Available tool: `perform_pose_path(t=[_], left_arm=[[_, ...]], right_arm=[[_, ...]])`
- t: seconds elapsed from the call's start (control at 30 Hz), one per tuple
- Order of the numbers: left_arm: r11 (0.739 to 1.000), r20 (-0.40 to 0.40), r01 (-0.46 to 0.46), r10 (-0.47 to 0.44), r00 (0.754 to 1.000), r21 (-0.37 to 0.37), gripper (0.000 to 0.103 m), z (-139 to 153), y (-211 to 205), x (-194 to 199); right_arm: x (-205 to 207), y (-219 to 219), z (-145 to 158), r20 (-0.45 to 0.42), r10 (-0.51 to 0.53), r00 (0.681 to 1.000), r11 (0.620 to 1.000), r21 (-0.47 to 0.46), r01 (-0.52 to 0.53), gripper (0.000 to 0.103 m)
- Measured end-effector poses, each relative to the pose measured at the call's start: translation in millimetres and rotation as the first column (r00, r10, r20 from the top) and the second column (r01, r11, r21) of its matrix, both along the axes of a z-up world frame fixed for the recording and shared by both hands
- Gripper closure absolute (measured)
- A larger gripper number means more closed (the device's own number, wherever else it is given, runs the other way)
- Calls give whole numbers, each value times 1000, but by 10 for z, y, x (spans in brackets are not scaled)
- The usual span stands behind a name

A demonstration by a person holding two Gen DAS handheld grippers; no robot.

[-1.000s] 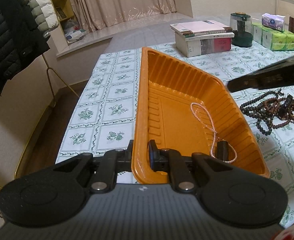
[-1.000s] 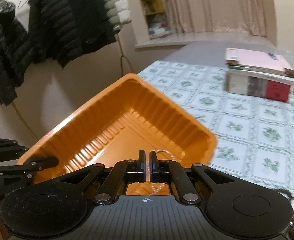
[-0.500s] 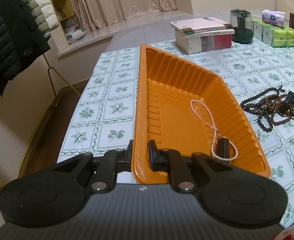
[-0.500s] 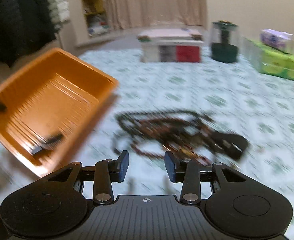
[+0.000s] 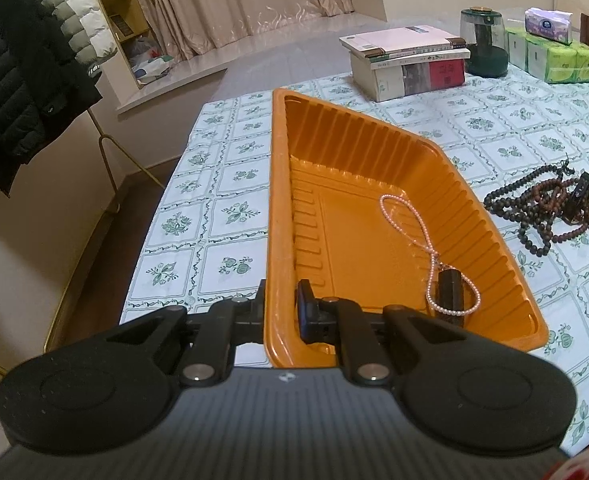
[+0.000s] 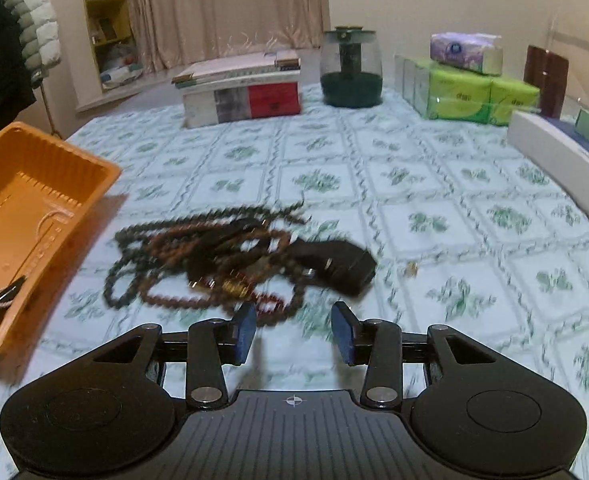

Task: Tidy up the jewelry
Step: 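Grasp a dark beaded bracelet from the pile with the right tool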

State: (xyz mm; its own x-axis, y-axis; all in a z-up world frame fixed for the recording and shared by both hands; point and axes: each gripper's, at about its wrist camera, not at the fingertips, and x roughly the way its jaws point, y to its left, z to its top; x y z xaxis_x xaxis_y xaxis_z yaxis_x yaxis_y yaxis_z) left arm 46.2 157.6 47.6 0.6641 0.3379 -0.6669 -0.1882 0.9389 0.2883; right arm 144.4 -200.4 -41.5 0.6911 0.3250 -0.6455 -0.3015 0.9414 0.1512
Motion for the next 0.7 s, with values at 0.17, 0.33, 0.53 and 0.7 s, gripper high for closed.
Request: perform_pose_path(t=[0.17, 0.33, 0.53, 0.7], left_arm=[[1000, -10, -2, 2, 1000, 4, 92, -12, 0, 1], [1000, -14, -3, 3, 1000, 8, 92, -12, -1, 10], [1000, -16, -3, 4, 1000, 10, 92, -16, -1, 19], [1000, -15, -3, 3, 1000, 10, 93, -15, 0, 21]], right_arm=[[244, 31, -43, -17, 2, 1000, 1000, 13, -2, 79], [401, 113, -119, -26, 6, 1000, 999, -33, -7, 82], [425, 134, -163, -47, 16, 999, 998, -63, -19, 96], [286, 105, 19, 24, 14, 1000, 997, -70, -12, 97]])
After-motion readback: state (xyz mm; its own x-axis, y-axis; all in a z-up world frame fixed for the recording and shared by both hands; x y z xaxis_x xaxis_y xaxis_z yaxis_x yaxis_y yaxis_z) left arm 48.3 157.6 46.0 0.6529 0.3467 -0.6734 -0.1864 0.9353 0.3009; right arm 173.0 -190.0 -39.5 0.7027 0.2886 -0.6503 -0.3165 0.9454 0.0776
